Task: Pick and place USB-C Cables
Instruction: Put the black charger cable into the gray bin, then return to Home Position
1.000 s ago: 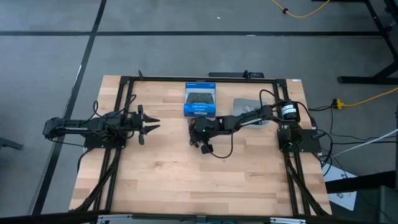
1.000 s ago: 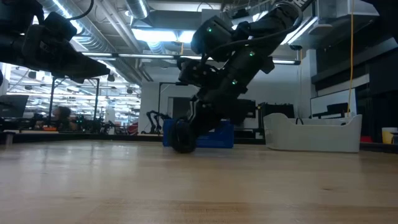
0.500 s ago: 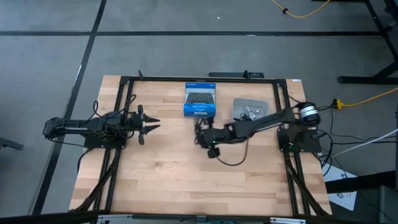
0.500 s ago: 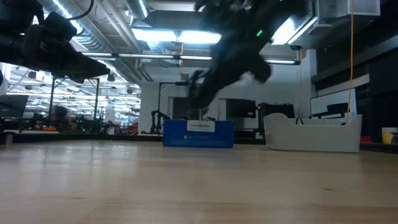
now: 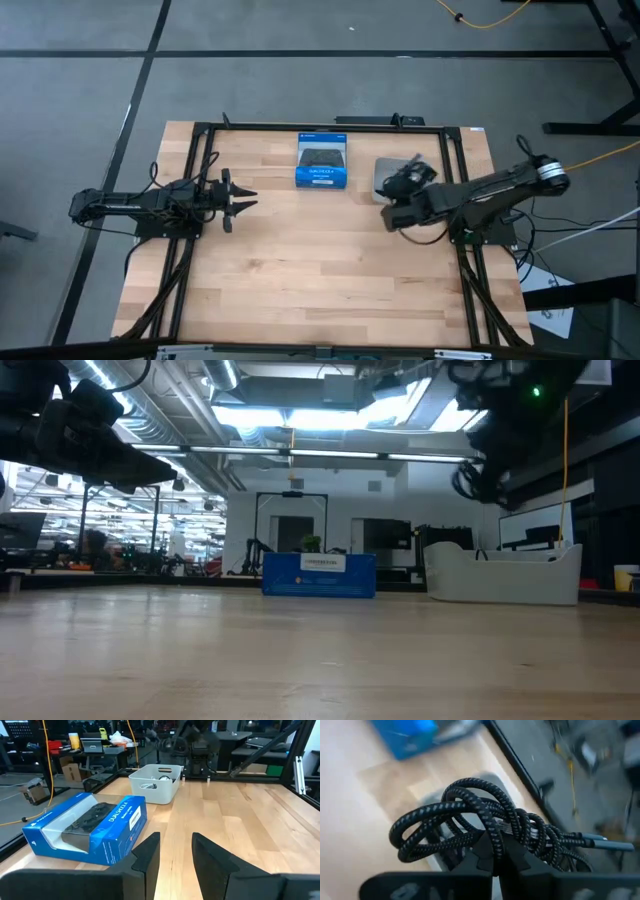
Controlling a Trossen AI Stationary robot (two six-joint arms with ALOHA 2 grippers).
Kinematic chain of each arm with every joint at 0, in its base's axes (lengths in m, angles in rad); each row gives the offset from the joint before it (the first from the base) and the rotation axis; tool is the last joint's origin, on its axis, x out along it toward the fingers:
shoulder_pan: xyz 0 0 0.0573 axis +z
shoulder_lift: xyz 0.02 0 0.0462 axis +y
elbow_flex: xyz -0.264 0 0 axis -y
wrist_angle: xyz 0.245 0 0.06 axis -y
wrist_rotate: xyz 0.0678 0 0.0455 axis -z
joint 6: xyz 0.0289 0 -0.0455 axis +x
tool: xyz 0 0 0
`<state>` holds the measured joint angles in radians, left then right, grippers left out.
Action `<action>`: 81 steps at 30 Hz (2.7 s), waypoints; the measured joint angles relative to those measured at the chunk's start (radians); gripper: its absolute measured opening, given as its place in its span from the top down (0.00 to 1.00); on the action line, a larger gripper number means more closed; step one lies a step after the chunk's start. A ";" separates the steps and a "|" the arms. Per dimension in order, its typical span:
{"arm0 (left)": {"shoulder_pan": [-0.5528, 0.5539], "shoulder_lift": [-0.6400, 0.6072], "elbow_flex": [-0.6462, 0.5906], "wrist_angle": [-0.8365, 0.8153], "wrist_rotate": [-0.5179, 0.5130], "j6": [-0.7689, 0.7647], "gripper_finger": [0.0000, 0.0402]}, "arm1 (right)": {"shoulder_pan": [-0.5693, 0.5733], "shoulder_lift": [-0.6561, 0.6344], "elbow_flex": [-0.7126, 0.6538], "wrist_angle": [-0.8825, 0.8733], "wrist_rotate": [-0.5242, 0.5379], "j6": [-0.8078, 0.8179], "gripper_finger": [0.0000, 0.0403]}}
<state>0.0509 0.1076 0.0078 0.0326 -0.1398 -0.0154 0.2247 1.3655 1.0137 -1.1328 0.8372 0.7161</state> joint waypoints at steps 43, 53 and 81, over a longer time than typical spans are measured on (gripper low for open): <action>0.000 0.000 0.000 0.000 0.000 0.000 0.74 | -0.279 -0.092 -0.116 0.359 -0.614 -0.160 0.68; 0.000 0.000 0.000 0.002 0.000 0.000 0.74 | -0.174 -0.125 -0.120 0.494 -0.623 -0.259 0.68; 0.000 0.000 0.000 0.005 0.000 0.000 0.74 | -0.068 -1.089 -0.988 1.353 -0.997 -0.566 0.68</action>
<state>0.0505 0.1074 0.0074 0.0374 -0.1402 -0.0154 0.1562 0.2766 0.0260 0.2201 -0.1601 0.1505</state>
